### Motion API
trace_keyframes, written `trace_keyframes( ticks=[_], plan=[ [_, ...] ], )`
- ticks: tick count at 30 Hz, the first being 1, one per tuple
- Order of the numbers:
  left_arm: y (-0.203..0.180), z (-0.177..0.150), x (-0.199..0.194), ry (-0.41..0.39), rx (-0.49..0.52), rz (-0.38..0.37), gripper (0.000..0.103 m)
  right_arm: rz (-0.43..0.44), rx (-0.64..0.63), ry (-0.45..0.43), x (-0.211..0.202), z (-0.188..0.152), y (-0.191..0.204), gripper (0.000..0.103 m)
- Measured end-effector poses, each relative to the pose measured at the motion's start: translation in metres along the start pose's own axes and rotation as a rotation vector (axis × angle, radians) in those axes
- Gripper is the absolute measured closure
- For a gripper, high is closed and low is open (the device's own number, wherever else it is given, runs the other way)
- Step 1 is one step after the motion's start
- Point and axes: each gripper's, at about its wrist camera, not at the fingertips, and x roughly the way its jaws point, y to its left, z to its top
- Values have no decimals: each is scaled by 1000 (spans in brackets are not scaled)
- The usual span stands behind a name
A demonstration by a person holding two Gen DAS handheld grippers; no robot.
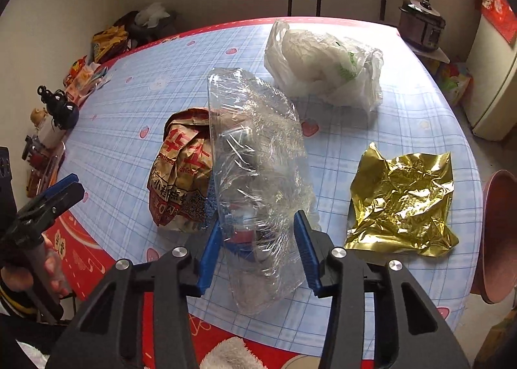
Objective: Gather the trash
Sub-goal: 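Close the right tool on the clear plastic clamshell container, then grasp the crushed brown paper bread bag with the left tool while the right tool holds the container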
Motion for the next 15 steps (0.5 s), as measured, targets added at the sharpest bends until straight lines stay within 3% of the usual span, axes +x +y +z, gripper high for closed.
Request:
trace_keyframes(
  ticks=[9, 15],
  plan=[
    [-33, 1, 12, 32, 72, -78, 13, -23, 41, -34, -15, -6, -19, 67],
    [-33, -3, 22, 65, 49, -83, 15, -23, 82, -35, -14, -12, -34, 68]
  ],
)
